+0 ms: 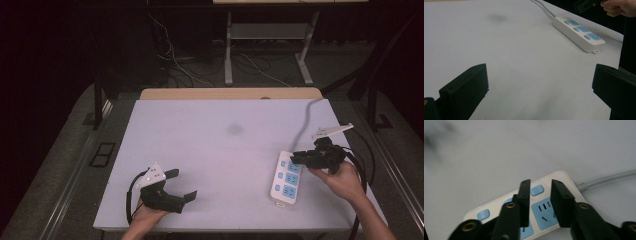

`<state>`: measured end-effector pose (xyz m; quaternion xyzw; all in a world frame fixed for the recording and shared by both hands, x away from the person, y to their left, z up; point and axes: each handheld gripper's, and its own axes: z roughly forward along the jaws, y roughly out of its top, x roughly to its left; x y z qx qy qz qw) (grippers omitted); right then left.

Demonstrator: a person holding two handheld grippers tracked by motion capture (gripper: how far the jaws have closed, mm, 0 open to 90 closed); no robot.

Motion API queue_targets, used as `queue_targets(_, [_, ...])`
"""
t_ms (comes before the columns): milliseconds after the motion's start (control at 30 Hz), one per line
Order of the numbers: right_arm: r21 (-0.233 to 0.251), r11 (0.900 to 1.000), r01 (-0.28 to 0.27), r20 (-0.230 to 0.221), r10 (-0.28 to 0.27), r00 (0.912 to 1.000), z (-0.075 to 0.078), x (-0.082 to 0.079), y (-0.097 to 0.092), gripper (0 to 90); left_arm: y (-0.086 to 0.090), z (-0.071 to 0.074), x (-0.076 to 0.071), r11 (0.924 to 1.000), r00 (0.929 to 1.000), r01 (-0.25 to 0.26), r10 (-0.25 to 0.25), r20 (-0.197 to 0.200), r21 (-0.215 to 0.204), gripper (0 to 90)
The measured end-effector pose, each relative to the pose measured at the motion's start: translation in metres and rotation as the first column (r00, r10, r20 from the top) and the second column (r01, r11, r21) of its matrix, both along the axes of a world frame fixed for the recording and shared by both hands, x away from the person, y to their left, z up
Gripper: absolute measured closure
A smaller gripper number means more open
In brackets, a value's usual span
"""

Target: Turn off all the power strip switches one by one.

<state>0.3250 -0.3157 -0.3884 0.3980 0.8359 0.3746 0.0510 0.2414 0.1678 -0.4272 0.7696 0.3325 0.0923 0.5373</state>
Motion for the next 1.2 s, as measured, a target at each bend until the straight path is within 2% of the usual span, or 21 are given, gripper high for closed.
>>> queue_targets(200, [0.064,0.9939,0.089,0.050,-0.092,0.9945,0.002,-0.017,-0.006,40.5,0.000,0.001,-0.001,1.0000,1.0000,0.005,-0.005,0.003,-0.005,0.0])
queue_targets(333, [0.073,0.9831,0.168,0.112,-0.175,0.9781,0.003,-0.031,-0.005,15.4,-0.001,0.001,-0.001,1.0000,1.0000,0.005,-0.005,0.004,-0.008,0.0])
queue_targets(433, [0.108,0.9752,0.193,0.149,-0.208,0.9667,0.003,-0.041,-0.003,6.8,-0.001,0.001,-0.001,0.9999,1.0000,0.006,-0.006,0.004,-0.010,0.0])
queue_targets(467, [0.122,0.9726,0.197,0.152,-0.215,0.9648,0.002,-0.044,-0.002,0.5,-0.001,0.001,-0.001,0.9999,1.0000,0.007,-0.007,0.005,-0.008,0.0])
queue_targets(600, [0.189,0.9673,0.169,0.160,-0.200,0.9665,-0.003,-0.055,0.004,0.2,-0.001,0.001,-0.001,1.0000,1.0000,0.007,-0.007,0.005,-0.004,0.0])
queue_targets(700, [0.201,0.9694,0.141,0.167,-0.176,0.9701,-0.009,-0.062,0.008,0.2,-0.001,0.001,-0.001,1.0000,1.0000,0.007,-0.007,0.005,-0.004,0.0])
queue_targets(767, [0.212,0.9683,0.132,0.151,-0.166,0.9746,-0.013,-0.064,0.010,0.2,0.000,0.001,-0.001,1.0000,1.0000,0.006,-0.006,0.007,-0.003,0.0])
queue_targets(833, [0.214,0.9693,0.121,0.134,-0.152,0.9793,-0.017,-0.067,0.011,0.2,0.000,0.002,-0.001,1.0000,1.0000,0.006,-0.006,0.007,-0.002,0.0])
queue_targets(933, [0.197,0.9735,0.116,0.129,-0.144,0.9811,-0.023,-0.072,0.012,0.2,0.000,0.001,0.000,1.0000,1.0000,0.004,-0.004,0.005,-0.001,0.0])
queue_targets(1200, [0.202,0.9713,0.126,0.153,-0.158,0.9754,-0.031,-0.079,0.009,0.2,0.002,0.000,0.003,1.0000,1.0000,0.000,0.000,-0.003,0.010,0.0])
